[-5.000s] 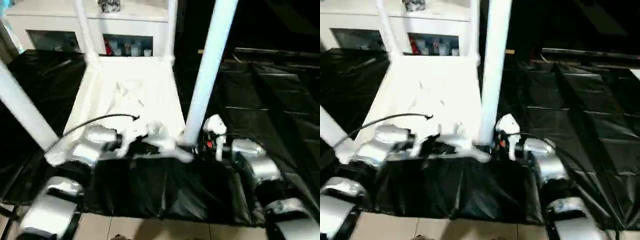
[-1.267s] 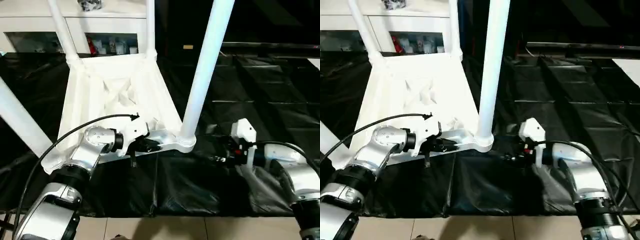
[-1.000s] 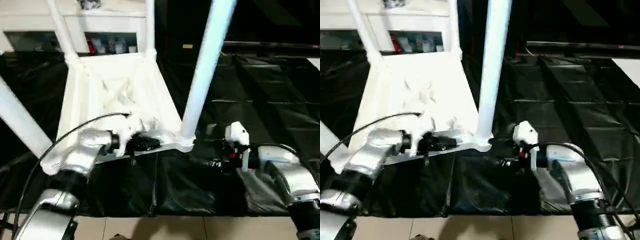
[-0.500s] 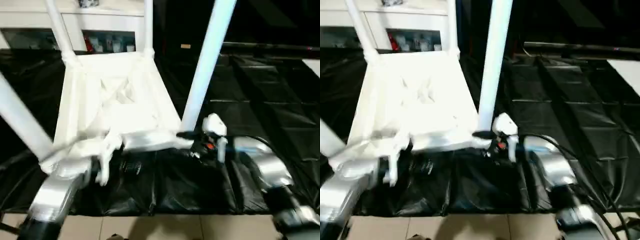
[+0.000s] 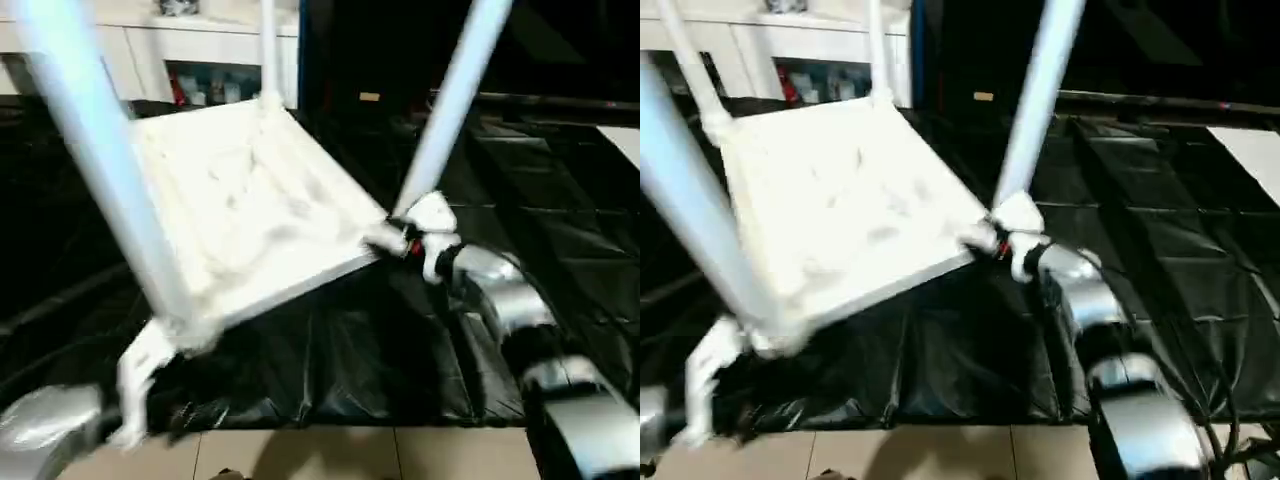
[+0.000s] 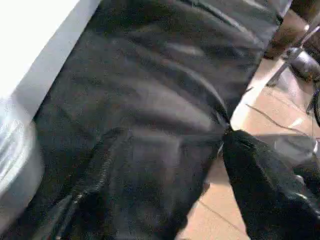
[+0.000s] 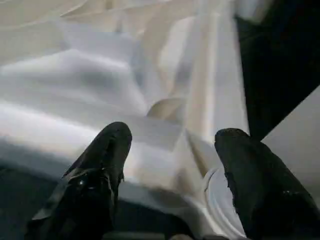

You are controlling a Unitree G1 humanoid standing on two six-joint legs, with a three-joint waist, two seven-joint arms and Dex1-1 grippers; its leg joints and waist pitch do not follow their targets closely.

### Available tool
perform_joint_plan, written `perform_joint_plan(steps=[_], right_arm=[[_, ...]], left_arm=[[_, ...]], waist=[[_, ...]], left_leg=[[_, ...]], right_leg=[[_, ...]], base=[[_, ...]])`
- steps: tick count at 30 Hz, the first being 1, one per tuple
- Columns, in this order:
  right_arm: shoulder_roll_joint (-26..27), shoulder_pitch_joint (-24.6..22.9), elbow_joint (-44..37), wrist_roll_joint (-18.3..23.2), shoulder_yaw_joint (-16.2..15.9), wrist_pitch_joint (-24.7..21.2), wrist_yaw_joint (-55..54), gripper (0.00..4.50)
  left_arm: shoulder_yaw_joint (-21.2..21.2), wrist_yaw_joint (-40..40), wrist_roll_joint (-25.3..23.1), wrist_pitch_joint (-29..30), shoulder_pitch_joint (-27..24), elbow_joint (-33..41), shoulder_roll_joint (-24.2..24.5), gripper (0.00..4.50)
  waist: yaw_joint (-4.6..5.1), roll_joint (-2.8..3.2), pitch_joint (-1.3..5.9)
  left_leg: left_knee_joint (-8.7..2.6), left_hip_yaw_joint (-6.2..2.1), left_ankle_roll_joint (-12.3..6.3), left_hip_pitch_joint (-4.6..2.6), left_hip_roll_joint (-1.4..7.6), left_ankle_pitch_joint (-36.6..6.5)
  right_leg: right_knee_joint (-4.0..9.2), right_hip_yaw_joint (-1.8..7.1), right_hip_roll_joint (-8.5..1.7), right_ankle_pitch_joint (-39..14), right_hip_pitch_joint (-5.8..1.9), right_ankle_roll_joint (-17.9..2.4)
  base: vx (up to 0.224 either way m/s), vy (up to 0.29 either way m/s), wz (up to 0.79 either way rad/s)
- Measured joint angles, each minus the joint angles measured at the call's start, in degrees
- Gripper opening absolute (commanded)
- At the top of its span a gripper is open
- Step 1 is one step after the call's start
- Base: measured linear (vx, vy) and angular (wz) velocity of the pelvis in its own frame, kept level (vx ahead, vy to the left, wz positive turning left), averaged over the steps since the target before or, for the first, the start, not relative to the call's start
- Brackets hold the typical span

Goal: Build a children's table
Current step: Rotate table base

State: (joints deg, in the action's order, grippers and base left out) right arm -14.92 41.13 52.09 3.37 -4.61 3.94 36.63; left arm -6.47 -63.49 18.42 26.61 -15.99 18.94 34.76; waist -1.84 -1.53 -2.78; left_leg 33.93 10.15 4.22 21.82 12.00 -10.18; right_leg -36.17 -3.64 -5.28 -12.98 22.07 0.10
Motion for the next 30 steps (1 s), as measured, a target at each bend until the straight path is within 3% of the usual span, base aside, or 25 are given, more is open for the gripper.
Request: perform_joint_plan(steps=[8, 12, 16, 17, 22, 24, 30], right_arm=[[0.0, 2.9, 8.0, -0.1, 2.3, 4.7, -6.2, 3.10], [0.0, 2.6, 7.5, 0.7, 3.4, 5.5, -2.7, 3.10], [0.3, -0.7, 3.6, 2.0, 3.4, 4.9, 1.4, 3.10], [0.3, -1.6, 2.5, 2.4, 3.3, 4.3, 1.8, 3.28], [0.2, -7.4, -4.6, 2.8, 2.3, 1.0, 1.6, 3.55], [0.2, -9.4, -7.6, 3.2, 2.2, -0.9, 2.2, 3.86], [-0.4, -11.2, -12.2, 1.6, 2.2, -4.6, -1.7, 4.33]], left_arm=[[-6.8, -0.9, 1.0, -3.7, -4.1, -0.1, 2.3, 4.22], [-11.6, -1.2, 3.5, -6.3, -1.9, -4.7, 3.0, 4.42], [-14.6, -1.1, 5.9, -6.5, 0.6, -6.4, 3.3, 4.42], [-15.1, -1.1, 6.6, -6.6, 1.0, -6.7, 3.3, 4.47], [-15.7, 0.2, 8.7, -6.7, 6.5, -8.7, 2.8, 4.50], [-15.3, 0.7, 9.0, -6.9, 8.7, -9.0, 1.9, 4.50], [-12.1, 1.4, 10.6, -6.8, 14.2, -10.4, -1.0, 4.50]], waist=[[-0.20, -0.06, 0.03], [0.06, -0.13, 0.07], [0.00, -0.19, 0.11], [-0.06, -0.19, 0.11], [-0.49, -0.19, 0.11], [-0.46, -0.18, 0.11], [-0.27, -0.18, 0.12]], left_leg=[[0.00, 0.04, 0.00, 0.06, -0.01, 0.0], [0.00, 0.02, 0.00, 0.03, 0.01, 0.0], [0.02, 0.04, 0.00, 0.01, 0.01, 0.0], [0.03, 0.04, 0.00, 0.02, 0.02, 0.0], [0.05, 0.05, 0.00, -0.02, 0.02, 0.0], [0.05, 0.05, 0.00, -0.05, 0.01, 0.0], [0.05, 0.04, 0.05, -0.17, 0.01, 0.0]], right_leg=[[0.03, 0.04, 0.01, 0.0, 0.01, 0.0], [0.01, 0.04, 0.06, 0.0, 0.01, 0.0], [0.01, 0.07, 0.07, 0.0, 0.00, 0.0], [0.01, 0.07, 0.07, 0.0, 0.00, 0.0], [-0.01, 0.06, 0.07, 0.0, -0.01, 0.0], [-0.02, 0.08, 0.07, 0.1, -0.02, 0.0], [-0.06, 0.11, 0.08, 0.2, -0.05, 0.0]], base=[[0.000, 0.000, 0.00], [0.000, 0.000, 0.00], [0.000, 0.000, 0.00], [0.000, 0.000, 0.00], [0.000, 0.000, 0.00], [0.000, 0.000, 0.00], [0.000, 0.000, 0.00]])
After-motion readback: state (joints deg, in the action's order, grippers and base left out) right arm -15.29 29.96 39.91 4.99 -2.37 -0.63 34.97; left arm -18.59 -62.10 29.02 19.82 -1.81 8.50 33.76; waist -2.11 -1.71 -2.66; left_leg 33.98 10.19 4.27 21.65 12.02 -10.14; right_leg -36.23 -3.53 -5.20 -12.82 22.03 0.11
